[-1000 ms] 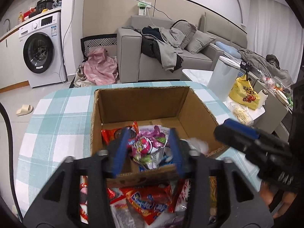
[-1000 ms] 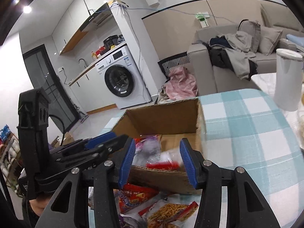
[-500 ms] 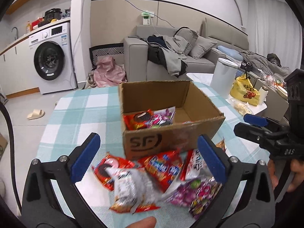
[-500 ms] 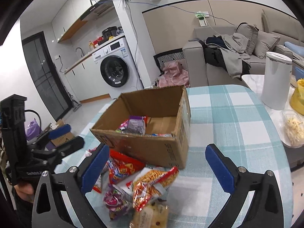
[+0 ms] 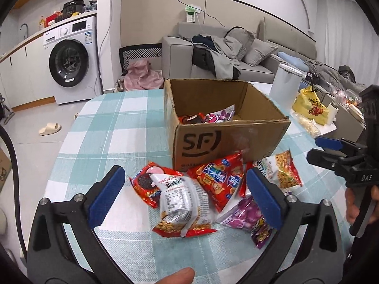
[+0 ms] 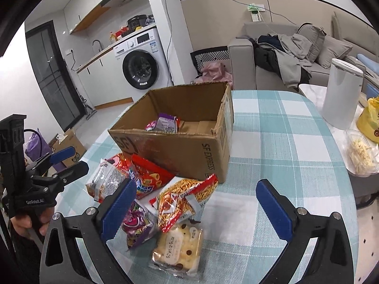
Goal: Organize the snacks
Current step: 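Move both open grippers back toward the snack pile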
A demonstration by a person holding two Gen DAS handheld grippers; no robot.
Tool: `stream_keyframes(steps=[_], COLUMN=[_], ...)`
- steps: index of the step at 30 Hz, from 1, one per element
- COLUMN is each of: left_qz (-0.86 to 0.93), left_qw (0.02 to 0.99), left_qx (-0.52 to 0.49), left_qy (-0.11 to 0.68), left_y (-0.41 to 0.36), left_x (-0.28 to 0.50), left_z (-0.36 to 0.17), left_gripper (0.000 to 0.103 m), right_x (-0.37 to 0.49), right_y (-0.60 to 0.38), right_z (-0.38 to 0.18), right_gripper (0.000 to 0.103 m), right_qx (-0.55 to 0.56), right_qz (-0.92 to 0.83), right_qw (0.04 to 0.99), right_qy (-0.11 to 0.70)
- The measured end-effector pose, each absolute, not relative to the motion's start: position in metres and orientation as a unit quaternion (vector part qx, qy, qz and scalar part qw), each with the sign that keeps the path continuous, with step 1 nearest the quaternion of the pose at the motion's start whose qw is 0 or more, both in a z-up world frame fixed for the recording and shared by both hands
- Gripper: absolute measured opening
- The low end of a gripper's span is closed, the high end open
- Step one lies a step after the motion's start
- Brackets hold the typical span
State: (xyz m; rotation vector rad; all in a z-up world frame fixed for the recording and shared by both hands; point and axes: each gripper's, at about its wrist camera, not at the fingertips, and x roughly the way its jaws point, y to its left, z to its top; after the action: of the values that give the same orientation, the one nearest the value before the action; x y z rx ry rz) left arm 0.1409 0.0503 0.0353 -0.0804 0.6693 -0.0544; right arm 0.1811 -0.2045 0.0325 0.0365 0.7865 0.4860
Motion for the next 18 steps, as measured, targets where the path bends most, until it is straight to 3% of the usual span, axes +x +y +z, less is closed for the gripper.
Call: stream_keyframes(steps=[18], left_qz=[-0.016], left_qw=[0.935], left_qx=[-0.019], left_qy=[0.353], left_y=[0.044], left_x=[0.153], left_z=[0.014], left_gripper=[0.102], right_x=[0.174], right_y=[-0.198], right_z=[-0.008], right_gripper=[0.103], right_qx=[-0.058], right_qz=[0.242], right_qw=[0.857], right_qy=[0.45])
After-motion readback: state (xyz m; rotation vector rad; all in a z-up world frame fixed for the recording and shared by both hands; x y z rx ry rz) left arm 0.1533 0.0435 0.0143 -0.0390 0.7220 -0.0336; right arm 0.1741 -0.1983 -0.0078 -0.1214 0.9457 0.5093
